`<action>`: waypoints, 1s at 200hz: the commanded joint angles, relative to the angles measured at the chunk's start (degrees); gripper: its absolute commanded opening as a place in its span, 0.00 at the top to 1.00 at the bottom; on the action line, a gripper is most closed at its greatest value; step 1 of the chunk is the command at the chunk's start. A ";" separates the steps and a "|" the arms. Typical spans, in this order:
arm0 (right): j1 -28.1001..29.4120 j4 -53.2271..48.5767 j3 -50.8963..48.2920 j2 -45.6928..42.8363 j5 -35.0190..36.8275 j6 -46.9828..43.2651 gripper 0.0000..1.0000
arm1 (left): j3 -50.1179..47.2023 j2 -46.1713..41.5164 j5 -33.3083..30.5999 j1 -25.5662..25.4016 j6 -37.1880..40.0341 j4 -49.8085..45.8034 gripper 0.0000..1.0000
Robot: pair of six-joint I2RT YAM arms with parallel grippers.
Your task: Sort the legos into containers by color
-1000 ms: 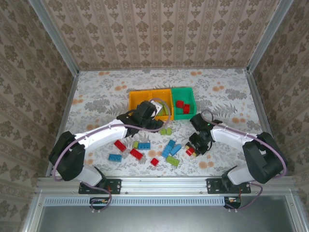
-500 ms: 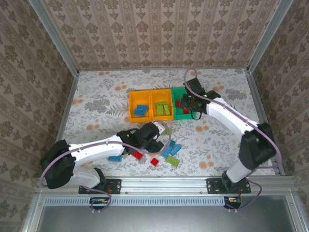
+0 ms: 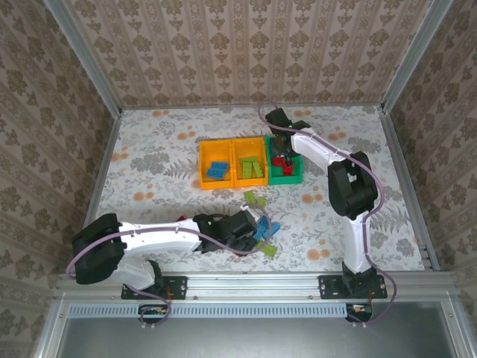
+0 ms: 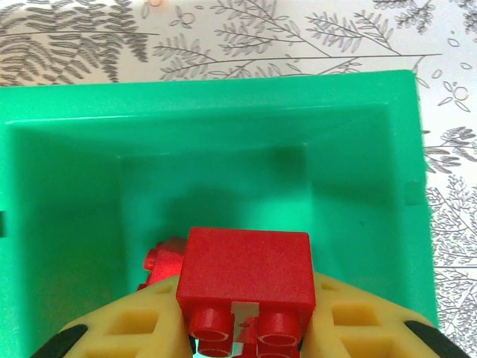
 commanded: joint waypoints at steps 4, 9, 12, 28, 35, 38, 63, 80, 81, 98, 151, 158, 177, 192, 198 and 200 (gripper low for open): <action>-0.24 -2.52 1.97 0.23 -0.35 -0.69 0.63 | 0.72 1.71 -0.10 -0.90 -5.70 -4.70 0.23; -0.22 -2.43 1.88 0.19 -0.51 -0.64 0.62 | 0.55 1.94 0.12 -0.97 -6.24 -4.99 0.24; -0.24 -2.43 1.81 0.19 -0.62 -0.57 0.61 | 0.59 2.03 0.24 -1.06 -6.55 -5.18 0.24; -0.20 -2.03 1.36 -0.05 -1.17 -0.38 0.59 | 0.32 2.39 1.24 -1.46 -7.79 -5.02 0.24; -0.23 -1.72 1.18 -0.08 -1.27 -0.35 0.57 | 0.23 2.50 1.53 -1.60 -8.17 -4.80 0.25; -0.20 -1.69 1.15 -0.12 -1.29 -0.28 0.57 | 0.23 2.56 1.66 -1.60 -8.42 -4.74 0.25; -0.19 -1.47 1.11 -0.25 -1.61 -0.19 0.54 | 0.36 3.29 2.61 -1.94 -9.49 -4.20 0.27; -0.23 -1.35 1.00 -0.34 -1.95 -0.21 0.50 | 0.42 4.36 3.33 -1.95 -9.66 -3.82 0.30; -0.24 -1.34 0.99 -0.39 -1.96 -0.20 0.50 | 0.46 4.47 3.40 -1.95 -9.67 -3.78 0.31; -0.22 -1.28 0.73 -0.59 -2.16 -0.26 0.47 | 0.66 5.37 4.40 -2.21 -9.54 -3.67 0.33; -0.22 0.89 -2.28 -3.18 -3.77 0.69 0.38 | 0.71 5.59 4.94 -2.39 -9.60 -4.34 0.32; -0.22 1.11 -2.66 -3.49 -4.04 0.72 0.37 | 0.90 5.75 5.23 -2.39 -9.38 -4.08 0.33; -0.24 1.16 -2.91 -3.94 -4.18 0.79 0.35 | 1.16 6.69 6.19 -2.39 -9.10 -3.49 0.43; -0.21 1.19 -2.96 -4.33 -4.25 0.84 0.34 | 1.25 7.35 6.76 -2.39 -8.86 -3.47 0.50; -0.22 1.13 -2.96 -4.40 -4.25 0.73 0.34 | 1.25 7.55 6.77 -2.39 -8.87 -3.47 0.53; -0.24 1.19 -2.96 -4.41 -4.25 0.77 0.34 | 1.24 7.57 6.83 -2.39 -8.86 -3.47 0.54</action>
